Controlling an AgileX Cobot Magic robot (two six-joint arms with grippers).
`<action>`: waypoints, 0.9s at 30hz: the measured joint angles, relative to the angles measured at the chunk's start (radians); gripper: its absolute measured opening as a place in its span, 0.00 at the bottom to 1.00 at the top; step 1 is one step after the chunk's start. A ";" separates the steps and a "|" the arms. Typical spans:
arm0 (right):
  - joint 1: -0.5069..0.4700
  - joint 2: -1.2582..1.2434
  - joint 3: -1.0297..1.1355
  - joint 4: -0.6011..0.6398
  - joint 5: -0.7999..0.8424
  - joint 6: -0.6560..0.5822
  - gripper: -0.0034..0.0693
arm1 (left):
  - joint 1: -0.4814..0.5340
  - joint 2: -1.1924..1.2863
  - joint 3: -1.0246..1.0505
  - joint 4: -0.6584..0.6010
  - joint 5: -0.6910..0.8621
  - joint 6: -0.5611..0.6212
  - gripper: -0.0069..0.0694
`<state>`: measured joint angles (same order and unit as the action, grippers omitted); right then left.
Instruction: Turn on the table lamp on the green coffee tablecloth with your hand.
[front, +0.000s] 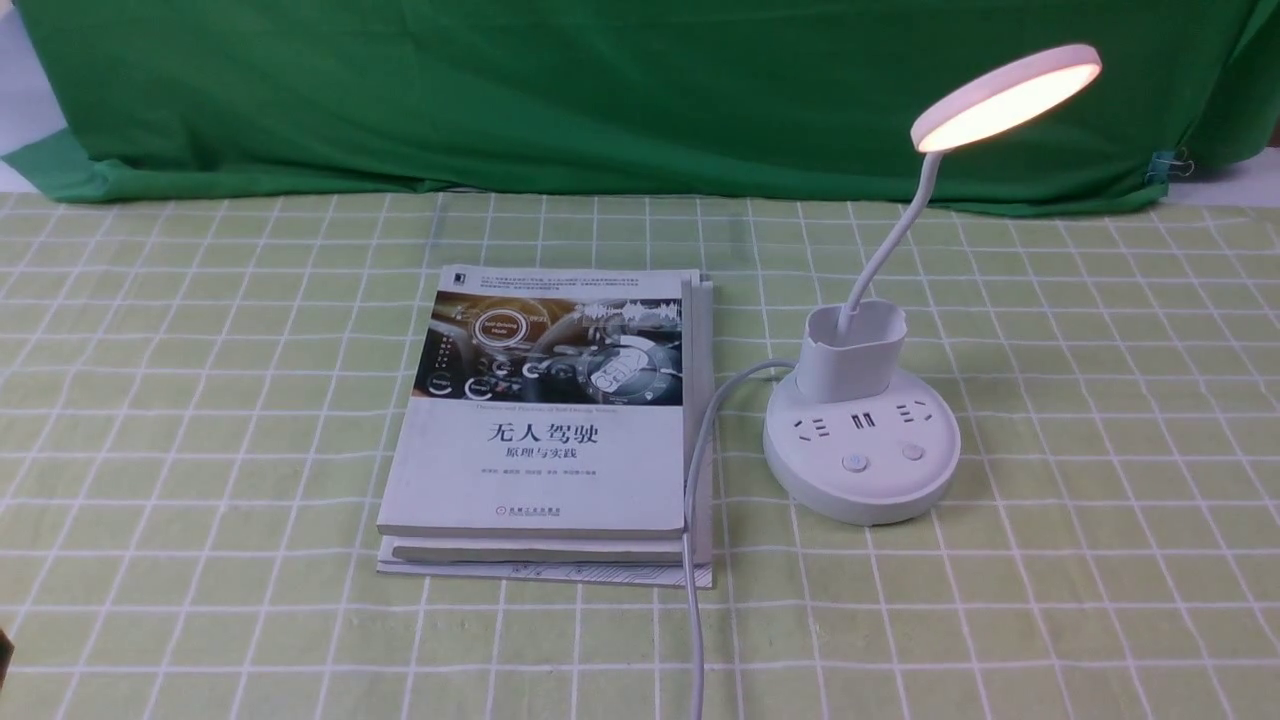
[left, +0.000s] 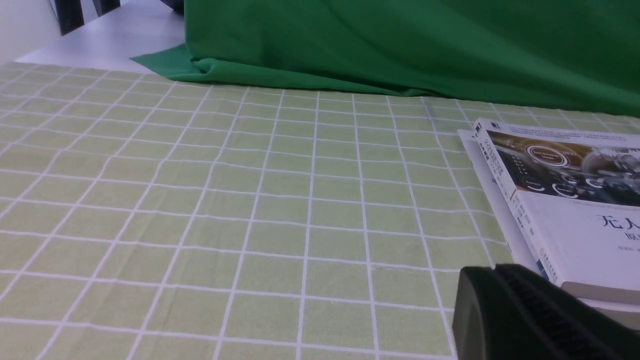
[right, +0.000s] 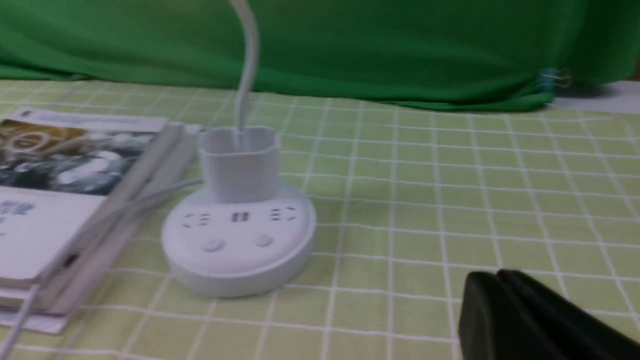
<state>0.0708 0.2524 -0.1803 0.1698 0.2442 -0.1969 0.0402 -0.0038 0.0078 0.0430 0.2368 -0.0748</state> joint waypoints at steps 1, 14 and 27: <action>-0.004 -0.009 0.009 0.000 -0.007 -0.001 0.08 | 0.000 0.000 0.000 0.000 0.000 0.000 0.09; -0.048 -0.251 0.187 0.000 -0.010 -0.007 0.08 | 0.000 0.000 0.000 0.000 0.000 0.000 0.09; -0.049 -0.251 0.187 0.000 0.009 -0.008 0.09 | 0.000 0.000 0.000 0.000 0.001 0.000 0.09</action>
<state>0.0213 0.0017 0.0069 0.1698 0.2532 -0.2047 0.0402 -0.0038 0.0078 0.0430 0.2374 -0.0748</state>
